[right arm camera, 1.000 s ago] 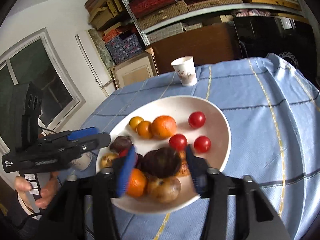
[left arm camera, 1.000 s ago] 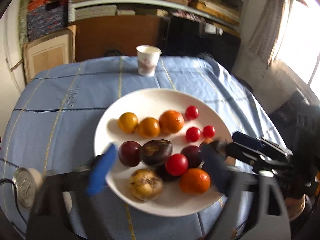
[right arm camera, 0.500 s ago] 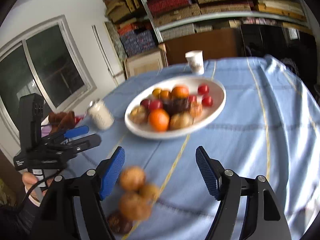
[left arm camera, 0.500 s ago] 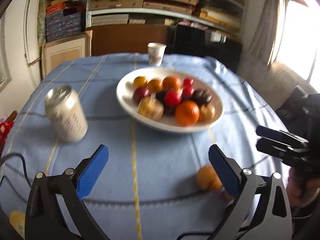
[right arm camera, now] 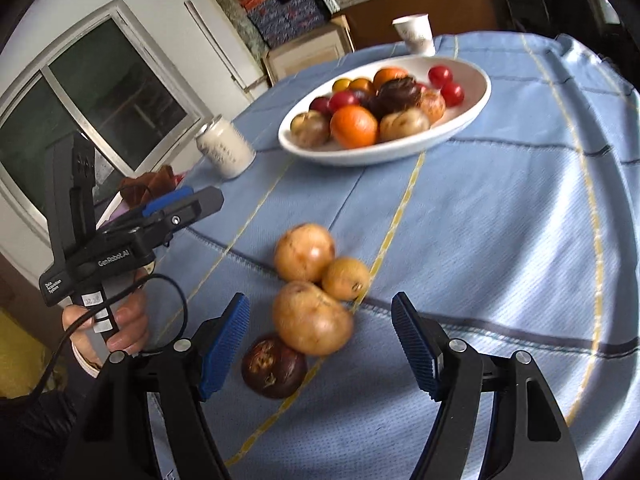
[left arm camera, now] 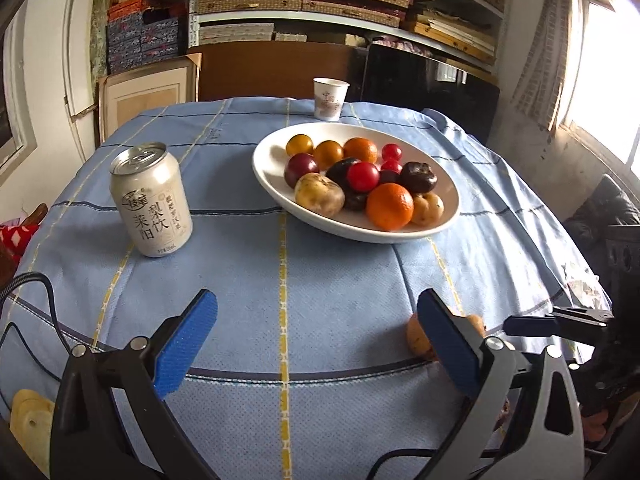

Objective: Organize fruits
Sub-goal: 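Return both open tools to the remaining fruits, then grasp a large tan fruit with the right tool while the left tool grasps another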

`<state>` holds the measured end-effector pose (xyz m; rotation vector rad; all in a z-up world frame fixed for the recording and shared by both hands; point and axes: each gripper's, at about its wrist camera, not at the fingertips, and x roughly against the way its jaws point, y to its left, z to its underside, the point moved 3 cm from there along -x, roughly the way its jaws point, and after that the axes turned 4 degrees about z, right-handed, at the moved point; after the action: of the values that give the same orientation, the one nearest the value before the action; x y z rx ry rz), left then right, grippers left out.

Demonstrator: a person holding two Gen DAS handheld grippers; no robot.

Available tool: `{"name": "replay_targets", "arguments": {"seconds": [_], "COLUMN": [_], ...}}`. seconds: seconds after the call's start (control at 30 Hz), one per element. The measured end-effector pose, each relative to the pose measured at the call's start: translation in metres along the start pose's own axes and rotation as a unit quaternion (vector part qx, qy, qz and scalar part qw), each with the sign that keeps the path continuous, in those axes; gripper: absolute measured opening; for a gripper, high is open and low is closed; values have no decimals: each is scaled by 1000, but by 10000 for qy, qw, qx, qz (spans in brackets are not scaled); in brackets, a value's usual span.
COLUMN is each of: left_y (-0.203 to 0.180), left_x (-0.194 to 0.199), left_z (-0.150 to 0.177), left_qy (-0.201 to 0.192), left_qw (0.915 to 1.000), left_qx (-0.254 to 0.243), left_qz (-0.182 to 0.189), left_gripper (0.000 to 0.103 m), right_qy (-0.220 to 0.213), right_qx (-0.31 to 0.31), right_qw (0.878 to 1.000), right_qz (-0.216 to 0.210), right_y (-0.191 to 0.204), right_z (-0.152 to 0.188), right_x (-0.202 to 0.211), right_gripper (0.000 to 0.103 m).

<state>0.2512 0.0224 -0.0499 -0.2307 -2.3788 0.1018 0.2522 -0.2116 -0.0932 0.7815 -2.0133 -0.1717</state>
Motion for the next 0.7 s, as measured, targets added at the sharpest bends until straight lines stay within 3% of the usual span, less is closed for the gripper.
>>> {"name": "replay_targets", "arguments": {"seconds": [0.17,0.33,0.7], "left_y": [-4,-3,-4], "left_x": [0,0,1], "left_z": [1,2,2], "left_qy": [6,38,32], "left_qw": [10000,10000,10000], "left_qx": [-47,-13,-20], "left_qz": [-10,10,6], "left_gripper": [98,98,98], "right_qy": [134,308,252], "right_qx": [16,-28,-87], "right_qw": [9999,9995,9995], "right_qz": [-74,-105,-137], "right_y": [2,1,0], "right_z": [4,6,7], "right_x": [-5,-13,-15], "right_gripper": [69,58,44]}}
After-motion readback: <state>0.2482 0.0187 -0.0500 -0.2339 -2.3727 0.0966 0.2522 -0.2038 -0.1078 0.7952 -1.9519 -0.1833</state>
